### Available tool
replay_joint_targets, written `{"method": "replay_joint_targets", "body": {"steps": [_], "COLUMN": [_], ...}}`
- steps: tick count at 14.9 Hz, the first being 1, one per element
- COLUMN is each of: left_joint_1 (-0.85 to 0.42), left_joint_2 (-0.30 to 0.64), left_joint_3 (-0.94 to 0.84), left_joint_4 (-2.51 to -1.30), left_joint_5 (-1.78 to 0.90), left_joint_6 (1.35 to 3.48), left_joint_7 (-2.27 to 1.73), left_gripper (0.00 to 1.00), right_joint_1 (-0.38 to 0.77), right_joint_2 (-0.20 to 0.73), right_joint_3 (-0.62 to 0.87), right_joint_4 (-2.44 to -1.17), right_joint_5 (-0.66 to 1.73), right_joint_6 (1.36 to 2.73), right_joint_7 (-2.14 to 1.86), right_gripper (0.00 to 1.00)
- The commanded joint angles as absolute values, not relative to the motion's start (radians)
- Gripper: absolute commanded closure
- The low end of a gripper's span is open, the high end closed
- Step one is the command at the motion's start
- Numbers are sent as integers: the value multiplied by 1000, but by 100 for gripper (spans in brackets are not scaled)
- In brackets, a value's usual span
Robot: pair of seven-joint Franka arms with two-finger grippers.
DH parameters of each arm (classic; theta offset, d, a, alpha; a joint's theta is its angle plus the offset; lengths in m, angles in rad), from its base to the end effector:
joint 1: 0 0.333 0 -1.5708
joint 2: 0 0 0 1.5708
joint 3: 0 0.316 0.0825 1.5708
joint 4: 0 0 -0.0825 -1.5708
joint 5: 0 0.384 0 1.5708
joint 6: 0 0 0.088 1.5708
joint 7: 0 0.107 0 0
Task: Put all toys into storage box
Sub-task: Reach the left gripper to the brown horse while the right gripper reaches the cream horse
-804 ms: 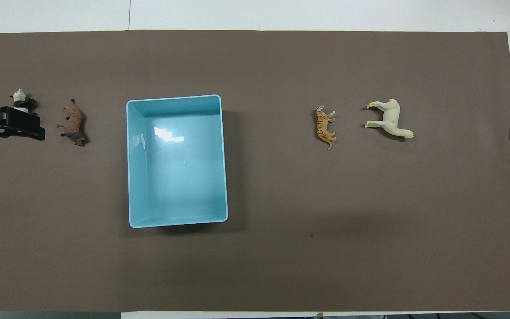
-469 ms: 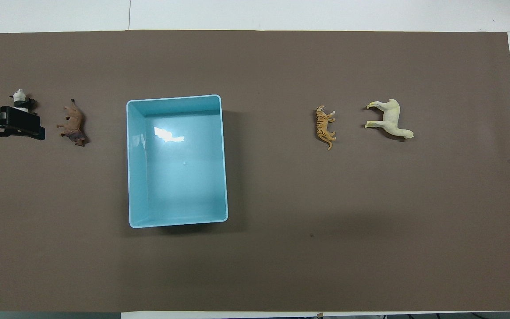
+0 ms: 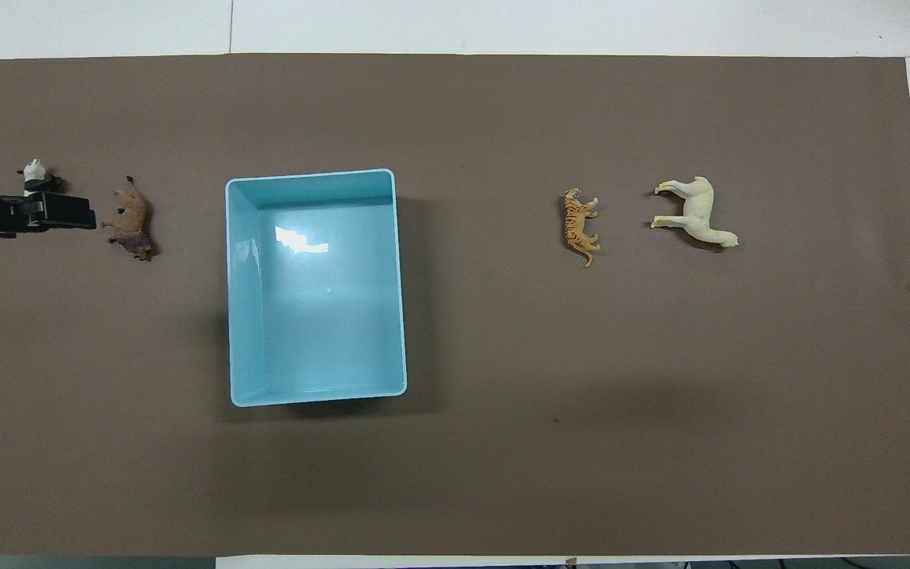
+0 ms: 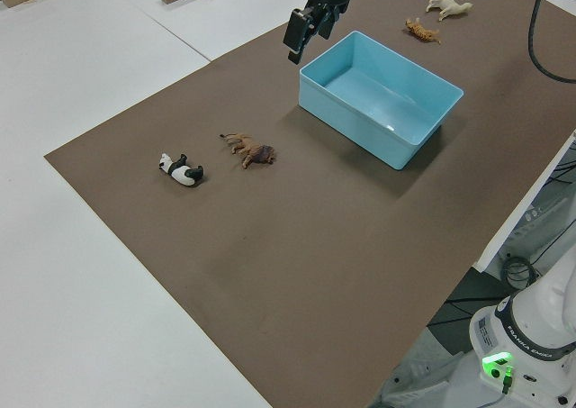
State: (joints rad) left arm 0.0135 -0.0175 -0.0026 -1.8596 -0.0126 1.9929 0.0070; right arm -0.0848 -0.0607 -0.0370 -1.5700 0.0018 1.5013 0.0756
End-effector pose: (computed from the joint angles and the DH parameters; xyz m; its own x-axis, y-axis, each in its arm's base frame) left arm 0.5721 0.0055 0.5344 0.9886 0.0089 0.1503 0.0074 -0.9999 0.0110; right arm 0.5246 -0.0647 0.6516 0.9806 -0.1959 -0.0083 -0.1959 -0.9806 -0.0034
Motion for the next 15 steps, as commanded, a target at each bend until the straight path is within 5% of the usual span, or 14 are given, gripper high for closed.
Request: {"method": "replay_joint_targets", "body": {"steps": [1, 9, 15], "left_joint_1": [60, 90, 104], "left_joint_2": [90, 337, 339], "left_joint_3": [-8, -8, -6], "left_joint_4": [-1873, -1893, -1980], "left_joint_5": [-11, -12, -12], "left_joint_6": [2141, 2463, 2503], "left_joint_7": [74, 72, 71], "left_gripper": [0, 0, 0], "right_joint_1": [-98, -31, 6], "right_joint_2": [-103, 151, 310], "right_joint_3": [-25, -18, -17], "right_joint_4": [-1718, -1761, -1714], "right_joint_5": [-9, -9, -48], "right_joint_6": [1638, 2009, 2180], "right_joint_7": [51, 97, 62], "right_gripper": [0, 0, 0]}}
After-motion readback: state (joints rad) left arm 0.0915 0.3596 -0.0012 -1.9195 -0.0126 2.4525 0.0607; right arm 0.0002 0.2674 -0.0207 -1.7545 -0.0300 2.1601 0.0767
